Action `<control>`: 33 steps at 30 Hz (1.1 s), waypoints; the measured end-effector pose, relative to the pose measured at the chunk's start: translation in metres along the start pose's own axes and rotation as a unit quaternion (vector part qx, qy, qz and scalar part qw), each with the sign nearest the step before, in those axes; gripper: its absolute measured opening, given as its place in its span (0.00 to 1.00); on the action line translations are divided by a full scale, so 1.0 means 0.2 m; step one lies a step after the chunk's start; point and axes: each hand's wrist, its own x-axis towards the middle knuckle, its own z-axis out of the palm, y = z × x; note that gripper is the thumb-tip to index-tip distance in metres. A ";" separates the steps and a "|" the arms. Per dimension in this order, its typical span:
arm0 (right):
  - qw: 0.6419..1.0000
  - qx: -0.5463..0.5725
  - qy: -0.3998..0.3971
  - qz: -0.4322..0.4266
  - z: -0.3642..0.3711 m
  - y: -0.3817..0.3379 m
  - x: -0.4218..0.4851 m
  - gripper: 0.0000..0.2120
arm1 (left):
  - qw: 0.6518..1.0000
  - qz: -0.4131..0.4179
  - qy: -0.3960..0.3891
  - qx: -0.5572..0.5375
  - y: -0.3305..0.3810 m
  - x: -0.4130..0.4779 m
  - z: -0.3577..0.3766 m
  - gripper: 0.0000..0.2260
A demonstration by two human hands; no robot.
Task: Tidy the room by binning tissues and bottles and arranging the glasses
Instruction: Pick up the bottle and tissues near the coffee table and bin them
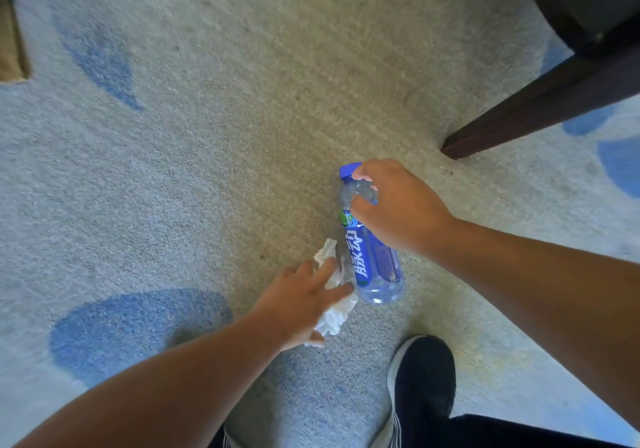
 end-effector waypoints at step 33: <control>0.979 0.053 -0.098 0.172 0.17 0.15 0.01 0.40 | 0.935 -0.190 0.182 -0.238 -0.33 -0.02 -0.37 0.07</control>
